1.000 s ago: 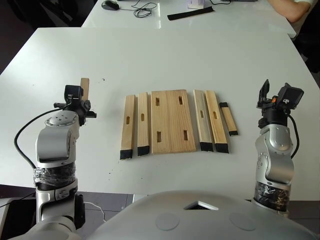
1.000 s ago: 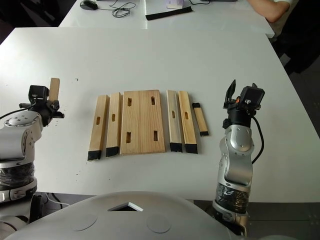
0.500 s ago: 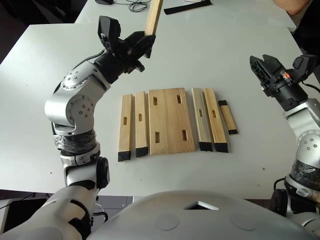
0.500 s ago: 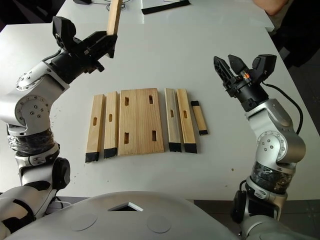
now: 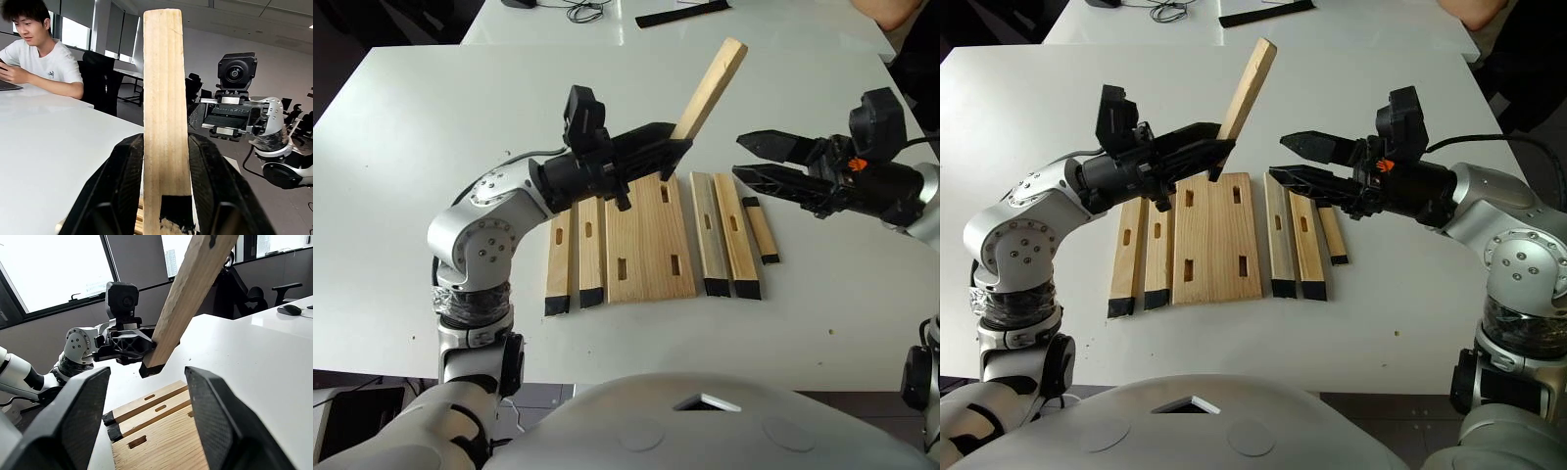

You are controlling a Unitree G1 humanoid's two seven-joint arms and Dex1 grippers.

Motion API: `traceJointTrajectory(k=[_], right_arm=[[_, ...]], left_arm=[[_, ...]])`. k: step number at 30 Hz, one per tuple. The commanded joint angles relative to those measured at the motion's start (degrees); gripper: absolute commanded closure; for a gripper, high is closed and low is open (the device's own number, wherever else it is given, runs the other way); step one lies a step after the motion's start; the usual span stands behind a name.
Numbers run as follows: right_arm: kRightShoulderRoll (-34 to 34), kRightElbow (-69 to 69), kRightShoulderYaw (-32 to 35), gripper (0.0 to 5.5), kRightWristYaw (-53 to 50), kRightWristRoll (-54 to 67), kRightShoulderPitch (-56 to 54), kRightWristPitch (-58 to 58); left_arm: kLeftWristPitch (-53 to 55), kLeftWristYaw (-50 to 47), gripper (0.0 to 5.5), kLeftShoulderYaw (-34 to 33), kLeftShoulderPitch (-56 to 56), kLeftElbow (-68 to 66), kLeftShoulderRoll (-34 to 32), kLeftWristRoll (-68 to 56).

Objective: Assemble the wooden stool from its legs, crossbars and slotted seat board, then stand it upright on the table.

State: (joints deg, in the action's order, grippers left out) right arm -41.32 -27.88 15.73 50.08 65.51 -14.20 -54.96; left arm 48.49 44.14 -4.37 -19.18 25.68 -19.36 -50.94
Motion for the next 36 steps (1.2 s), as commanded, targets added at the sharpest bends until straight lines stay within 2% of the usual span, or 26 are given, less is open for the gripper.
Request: traceJointTrajectory(k=[1,12,19,36], right_arm=[[-2.3,0.1,-0.1,2.68,0.5,3.9,0.1,-2.6],[-3.6,2.5,-2.1,2.68,0.8,9.5,-2.7,-6.0],[-4.7,3.0,-2.6,1.69,0.6,10.9,-3.8,-6.4],[-0.8,-0.4,-6.7,1.69,-2.3,11.9,-6.0,-4.8]], left_arm=[[0.4,0.2,4.17,-0.4,-0.1,2.2,-0.7,-4.2],[0.7,2.1,4.17,3.0,4.0,7.2,-4.7,-9.0],[0.1,1.8,4.17,4.5,4.4,7.5,-5.2,-9.0],[-0.6,1.1,4.17,6.7,6.6,8.8,-6.6,-9.2]])
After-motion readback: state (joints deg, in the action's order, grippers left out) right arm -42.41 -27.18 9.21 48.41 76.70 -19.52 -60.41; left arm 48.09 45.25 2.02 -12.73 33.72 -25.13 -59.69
